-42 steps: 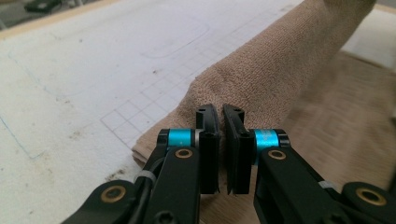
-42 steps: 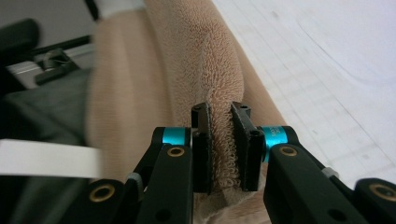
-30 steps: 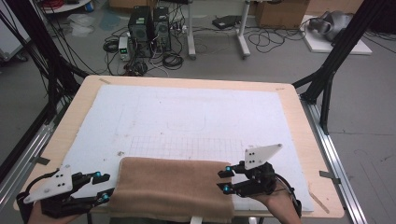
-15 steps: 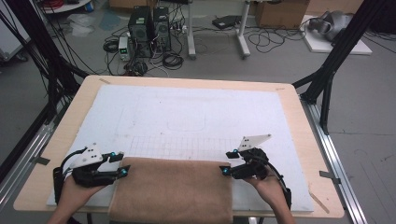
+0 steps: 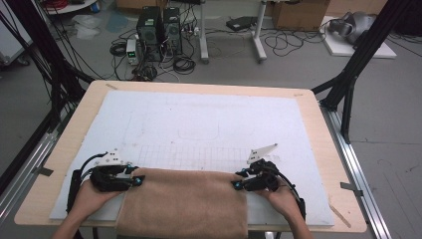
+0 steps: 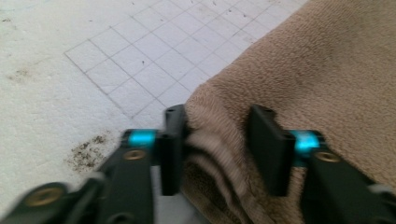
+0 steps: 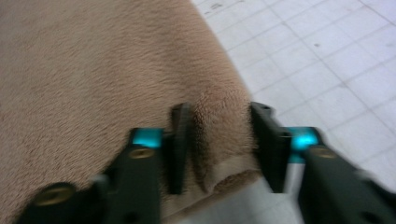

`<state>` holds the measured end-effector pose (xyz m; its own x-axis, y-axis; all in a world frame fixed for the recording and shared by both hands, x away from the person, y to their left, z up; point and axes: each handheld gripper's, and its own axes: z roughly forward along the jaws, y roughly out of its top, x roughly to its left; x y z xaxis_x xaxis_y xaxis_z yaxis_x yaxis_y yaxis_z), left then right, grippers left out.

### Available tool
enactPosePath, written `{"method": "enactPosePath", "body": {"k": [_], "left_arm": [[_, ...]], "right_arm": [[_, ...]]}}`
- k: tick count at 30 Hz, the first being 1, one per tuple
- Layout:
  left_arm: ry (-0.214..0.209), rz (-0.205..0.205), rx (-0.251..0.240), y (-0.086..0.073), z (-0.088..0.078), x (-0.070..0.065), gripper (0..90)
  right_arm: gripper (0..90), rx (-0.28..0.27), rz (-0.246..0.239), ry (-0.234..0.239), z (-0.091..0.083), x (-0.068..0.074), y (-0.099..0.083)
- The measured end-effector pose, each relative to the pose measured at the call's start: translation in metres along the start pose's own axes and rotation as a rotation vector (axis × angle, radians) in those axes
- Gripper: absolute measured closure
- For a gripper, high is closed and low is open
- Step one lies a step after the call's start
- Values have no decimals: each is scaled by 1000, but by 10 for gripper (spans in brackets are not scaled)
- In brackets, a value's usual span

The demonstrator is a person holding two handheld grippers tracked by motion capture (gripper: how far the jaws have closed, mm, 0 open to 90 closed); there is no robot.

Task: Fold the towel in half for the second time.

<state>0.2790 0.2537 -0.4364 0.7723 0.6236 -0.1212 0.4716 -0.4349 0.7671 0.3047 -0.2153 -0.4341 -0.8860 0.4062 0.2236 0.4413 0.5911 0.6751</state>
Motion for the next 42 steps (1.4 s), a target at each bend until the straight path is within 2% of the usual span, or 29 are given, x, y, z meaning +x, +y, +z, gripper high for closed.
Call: {"method": "enactPosePath", "body": {"k": [2, 4, 9, 14, 17, 22, 26, 30, 32, 34, 35, 36, 37, 38, 39, 41, 42], "left_arm": [[13, 5, -21, 0, -3, -2, 740], [32, 5, -43, 1, -6, -4, 769], [75, 0, -102, 12, -11, -5, 788], [154, 11, -142, 33, -9, 0, 788], [196, 14, -163, 49, -5, 6, 787], [253, 27, -162, 73, 7, 20, 785], [270, -7, -179, 87, 14, 33, 785], [288, -5, -189, 101, 19, 42, 785], [295, -14, -196, 109, 20, 48, 785], [309, -30, -214, 116, 23, 55, 784], [326, -31, -210, 119, 26, 59, 774], [354, -32, -189, 121, 30, 62, 726], [379, -44, -174, 121, 32, 65, 636], [387, -72, -171, 119, 33, 68, 566], [380, -81, -165, 117, 33, 70, 552], [373, -81, -146, 111, 33, 71, 561], [366, -84, -153, 107, 32, 71, 562]], "right_arm": [[771, -1, -16, 0, -4, 2, 2], [791, -2, -36, -15, -7, 4, 4], [799, -12, -50, -76, -17, 3, 15], [798, -41, -51, -149, -25, -5, 30], [797, -60, -57, -191, -31, -15, 41], [796, -69, -33, -244, -37, -36, 60], [795, -64, -19, -272, -38, -53, 75], [794, -79, -12, -301, -37, -66, 83], [794, -88, -7, -323, -39, -71, 88], [787, -119, -6, -344, -41, -78, 94], [764, -127, 7, -350, -41, -82, 98], [683, -131, 21, -368, -40, -86, 100], [614, -127, 42, -398, -38, -89, 102], [606, -132, 55, -403, -38, -92, 102], [589, -140, 87, -391, -36, -95, 100], [578, -119, 81, -378, -31, -94, 98], [578, -112, 73, -374, -30, -93, 96]]}}
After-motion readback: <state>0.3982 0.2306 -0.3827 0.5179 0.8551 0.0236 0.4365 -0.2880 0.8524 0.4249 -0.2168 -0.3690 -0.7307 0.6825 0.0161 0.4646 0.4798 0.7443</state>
